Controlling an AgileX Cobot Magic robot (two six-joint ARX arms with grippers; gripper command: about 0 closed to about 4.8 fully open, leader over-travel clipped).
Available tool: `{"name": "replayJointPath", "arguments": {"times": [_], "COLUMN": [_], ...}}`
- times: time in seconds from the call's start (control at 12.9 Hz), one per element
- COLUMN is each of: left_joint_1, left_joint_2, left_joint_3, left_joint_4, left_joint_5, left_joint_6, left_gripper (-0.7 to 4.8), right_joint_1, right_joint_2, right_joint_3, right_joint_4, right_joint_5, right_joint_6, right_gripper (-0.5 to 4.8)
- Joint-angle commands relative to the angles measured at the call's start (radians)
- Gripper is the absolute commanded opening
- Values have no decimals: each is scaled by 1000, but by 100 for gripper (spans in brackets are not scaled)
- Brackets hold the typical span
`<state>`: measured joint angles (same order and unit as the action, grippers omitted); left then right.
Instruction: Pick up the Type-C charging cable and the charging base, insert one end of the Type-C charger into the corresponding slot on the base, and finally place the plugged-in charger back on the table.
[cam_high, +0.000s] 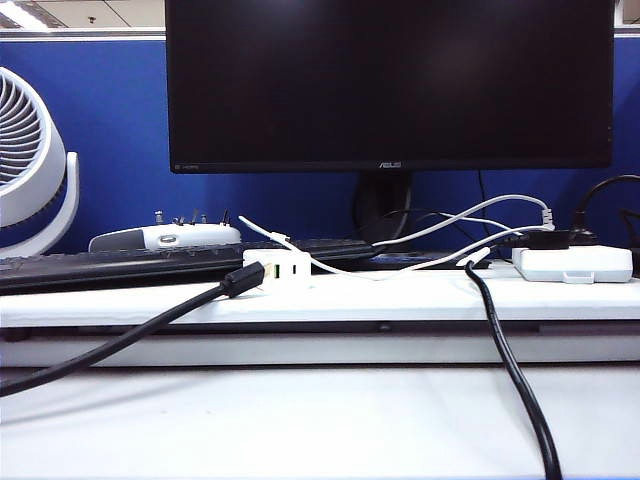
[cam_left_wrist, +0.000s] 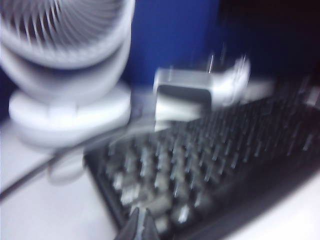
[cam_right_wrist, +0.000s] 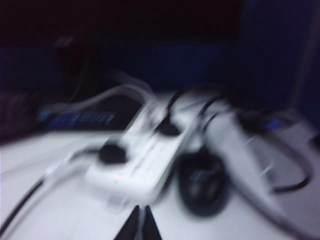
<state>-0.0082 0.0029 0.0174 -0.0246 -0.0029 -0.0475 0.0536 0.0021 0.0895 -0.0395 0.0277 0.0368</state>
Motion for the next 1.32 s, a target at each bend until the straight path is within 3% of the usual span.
{"name": "replayJointPath", "arguments": {"times": [0.08, 0.54, 0.85, 1.01, 1.32], "left_joint_1": [0, 0, 0, 0, -2], "left_joint_2": [-2, 19, 217, 358, 688], "left_joint_3": [33, 120, 307, 408, 715], "left_joint_4": [11, 8, 6, 5, -55], "left_joint_5": [-2, -4, 13, 98, 295], "left_joint_6": [-17, -43, -48, -63, -161], "left_gripper": [-4, -5, -5, -4, -4], "right_joint_1": [0, 0, 0, 0, 0], "right_joint_2": [-1, 25, 215, 319, 572], "right_joint_3": [56, 166, 336, 415, 622], "right_joint_4": [6, 5, 29, 86, 91], "right_joint_5": [50, 53, 48, 48, -16], "right_joint_6": [17, 19, 32, 120, 124], "right_gripper": [-1, -2, -2, -2, -1]}}
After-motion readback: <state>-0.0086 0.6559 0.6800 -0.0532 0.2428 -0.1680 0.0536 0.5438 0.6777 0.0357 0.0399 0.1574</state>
